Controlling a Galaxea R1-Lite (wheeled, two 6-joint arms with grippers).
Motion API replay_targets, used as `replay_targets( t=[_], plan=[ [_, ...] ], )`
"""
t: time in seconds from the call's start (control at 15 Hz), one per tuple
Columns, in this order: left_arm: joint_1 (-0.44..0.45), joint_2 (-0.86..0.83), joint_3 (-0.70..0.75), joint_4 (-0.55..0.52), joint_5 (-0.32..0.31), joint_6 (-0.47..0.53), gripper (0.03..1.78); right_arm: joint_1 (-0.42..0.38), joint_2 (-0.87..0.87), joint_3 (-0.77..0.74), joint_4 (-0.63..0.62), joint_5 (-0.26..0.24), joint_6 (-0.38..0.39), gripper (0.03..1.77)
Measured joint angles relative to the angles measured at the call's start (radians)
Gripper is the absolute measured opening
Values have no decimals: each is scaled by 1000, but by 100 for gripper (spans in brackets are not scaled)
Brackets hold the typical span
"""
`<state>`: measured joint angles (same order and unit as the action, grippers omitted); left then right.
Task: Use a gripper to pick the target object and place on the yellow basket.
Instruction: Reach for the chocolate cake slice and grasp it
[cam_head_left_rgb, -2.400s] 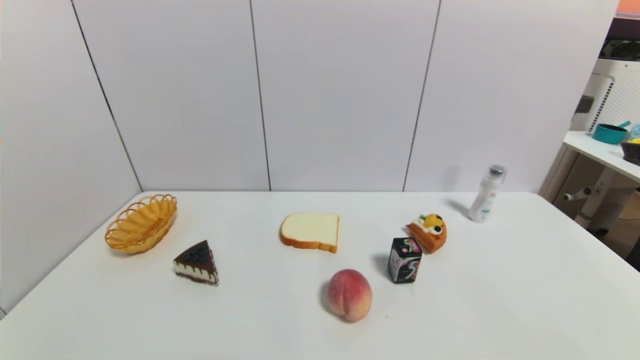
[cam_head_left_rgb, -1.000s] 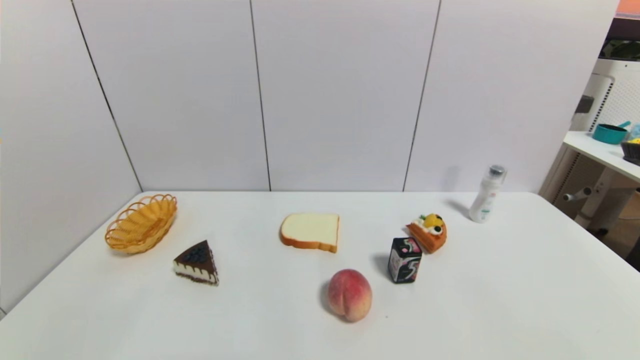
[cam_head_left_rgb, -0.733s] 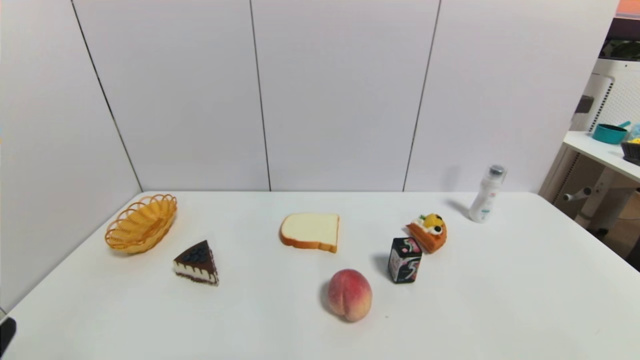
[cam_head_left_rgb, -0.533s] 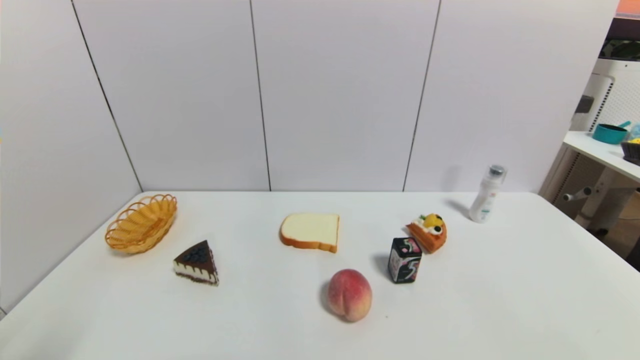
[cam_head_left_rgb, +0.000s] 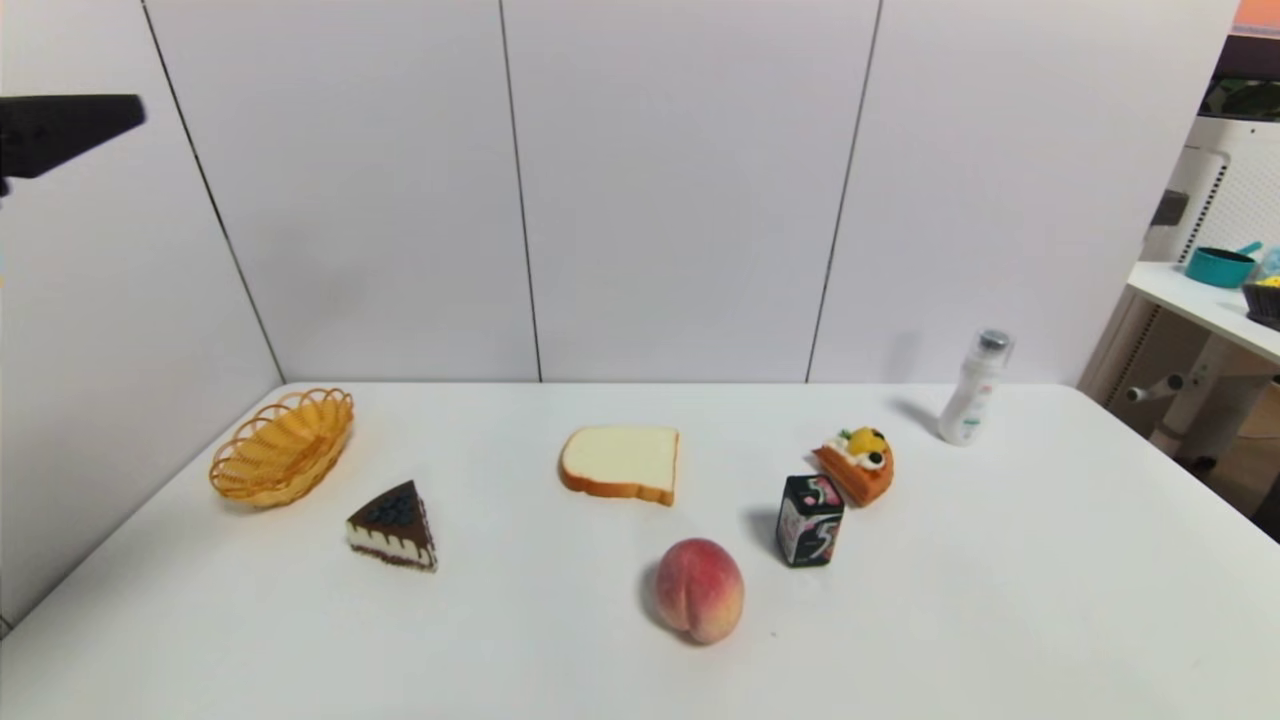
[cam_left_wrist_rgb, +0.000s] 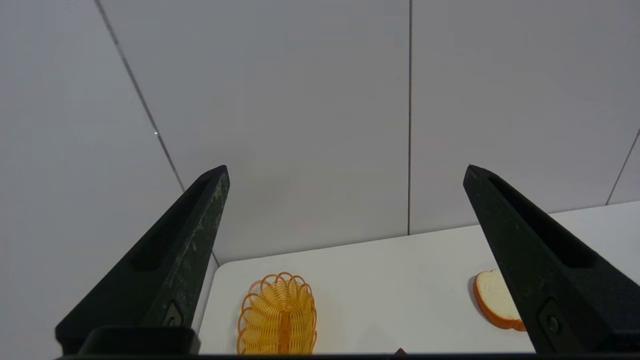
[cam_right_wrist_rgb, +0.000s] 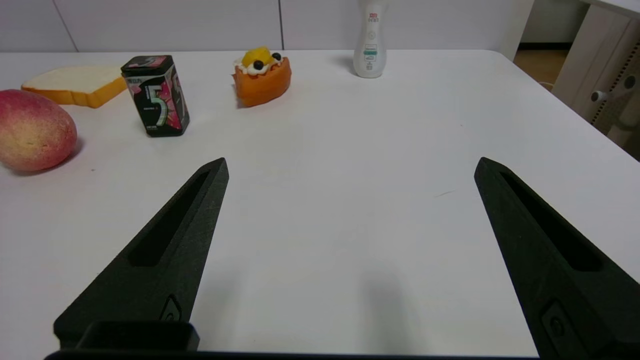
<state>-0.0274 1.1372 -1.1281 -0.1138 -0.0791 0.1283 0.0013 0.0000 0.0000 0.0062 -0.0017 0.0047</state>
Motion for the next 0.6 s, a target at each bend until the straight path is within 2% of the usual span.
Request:
replay_targets(
  t=[0.2,0.4,0.6],
  plan=[
    [-3,163,-82,37,-76,68,169,0,0,0,0,0,0,170],
    [-4,270,-101,100,-229,218,169,0,0,0,0,0,0,170],
    [-4,340,-105,213,-375,403,169,0,0,0,0,0,0,170]
  ],
)
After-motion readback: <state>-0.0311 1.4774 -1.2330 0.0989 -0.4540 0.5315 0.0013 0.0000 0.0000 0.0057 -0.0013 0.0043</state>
